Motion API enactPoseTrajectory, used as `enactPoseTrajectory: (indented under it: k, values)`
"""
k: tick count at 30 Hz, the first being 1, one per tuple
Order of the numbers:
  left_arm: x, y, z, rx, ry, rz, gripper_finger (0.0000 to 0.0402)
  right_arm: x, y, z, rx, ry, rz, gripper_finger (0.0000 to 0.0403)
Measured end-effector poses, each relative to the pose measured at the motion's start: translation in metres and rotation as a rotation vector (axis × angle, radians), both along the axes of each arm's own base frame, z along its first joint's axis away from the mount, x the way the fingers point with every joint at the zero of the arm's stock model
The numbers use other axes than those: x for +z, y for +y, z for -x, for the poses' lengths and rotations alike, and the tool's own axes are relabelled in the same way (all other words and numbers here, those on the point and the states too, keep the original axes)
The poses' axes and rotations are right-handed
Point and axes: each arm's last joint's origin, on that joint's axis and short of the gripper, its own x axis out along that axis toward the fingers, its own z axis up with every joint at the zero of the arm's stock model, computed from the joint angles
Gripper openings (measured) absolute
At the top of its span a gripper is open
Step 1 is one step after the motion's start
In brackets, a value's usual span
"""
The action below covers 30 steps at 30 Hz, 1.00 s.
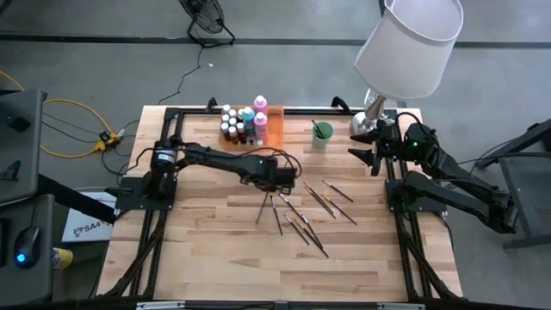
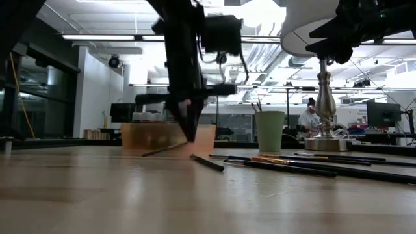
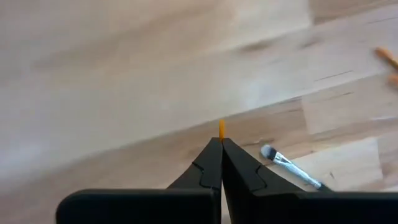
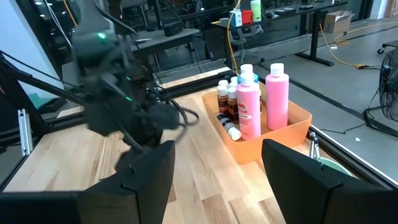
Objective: Pick & Place Paint Supplies
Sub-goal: Put the gold paint brush into the green cup
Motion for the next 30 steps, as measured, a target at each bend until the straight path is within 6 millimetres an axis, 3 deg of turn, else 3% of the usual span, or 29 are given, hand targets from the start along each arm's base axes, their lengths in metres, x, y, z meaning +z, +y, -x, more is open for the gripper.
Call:
enactPoseTrajectory:
  k: [7,14,30]
  values:
    - [0.036,-0.016,0.008,-0.189,-0.045,-0.268,0.0,0.0,0.0,0.0,0.0,0.0,0.0,0.0235]
    - [0.063,-0.014,0.003,-0.414,-0.099,-0.511,0.0,0.0,0.0,0.0,0.0,0.003,-0.002,0.0235]
    - [0.104,0.025,-0.025,-0.724,-0.399,-0.769,0.0,0.0,0.0,0.0,0.0,0.003,-0.002,0.0235]
